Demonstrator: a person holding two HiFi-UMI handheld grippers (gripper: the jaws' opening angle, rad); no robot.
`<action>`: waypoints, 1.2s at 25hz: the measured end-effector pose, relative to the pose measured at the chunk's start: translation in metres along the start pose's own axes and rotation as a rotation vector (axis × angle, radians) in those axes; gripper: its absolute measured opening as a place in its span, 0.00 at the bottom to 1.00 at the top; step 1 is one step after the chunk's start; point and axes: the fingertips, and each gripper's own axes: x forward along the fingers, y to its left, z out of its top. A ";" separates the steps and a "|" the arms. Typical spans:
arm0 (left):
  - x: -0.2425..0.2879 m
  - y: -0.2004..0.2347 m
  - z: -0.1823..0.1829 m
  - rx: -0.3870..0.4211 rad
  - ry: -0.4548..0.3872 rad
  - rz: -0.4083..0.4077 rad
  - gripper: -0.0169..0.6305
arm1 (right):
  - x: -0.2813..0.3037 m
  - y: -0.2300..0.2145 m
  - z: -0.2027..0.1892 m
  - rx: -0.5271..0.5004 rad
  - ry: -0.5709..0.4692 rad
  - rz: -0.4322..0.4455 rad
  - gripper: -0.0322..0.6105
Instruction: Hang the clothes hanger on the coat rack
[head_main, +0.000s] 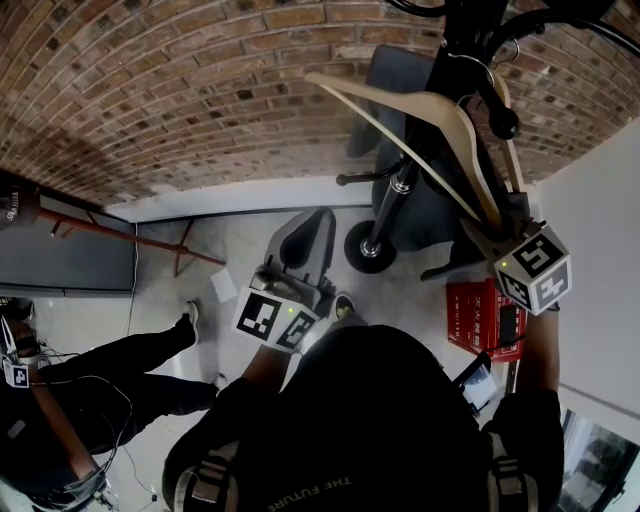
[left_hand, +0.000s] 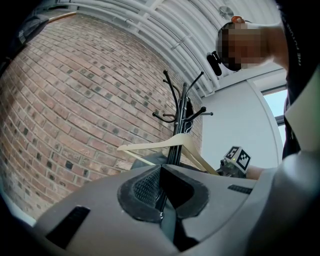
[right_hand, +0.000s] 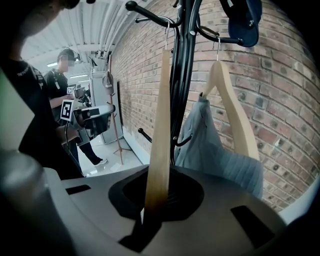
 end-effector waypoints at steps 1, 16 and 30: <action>0.000 0.000 0.000 0.001 0.001 0.000 0.05 | 0.000 0.000 0.000 -0.001 -0.001 0.002 0.10; -0.001 -0.005 0.001 0.021 0.005 -0.006 0.05 | -0.002 -0.005 0.000 0.001 -0.045 -0.038 0.11; -0.006 -0.008 0.008 0.023 0.005 -0.014 0.05 | -0.014 -0.008 0.013 0.010 -0.119 -0.084 0.16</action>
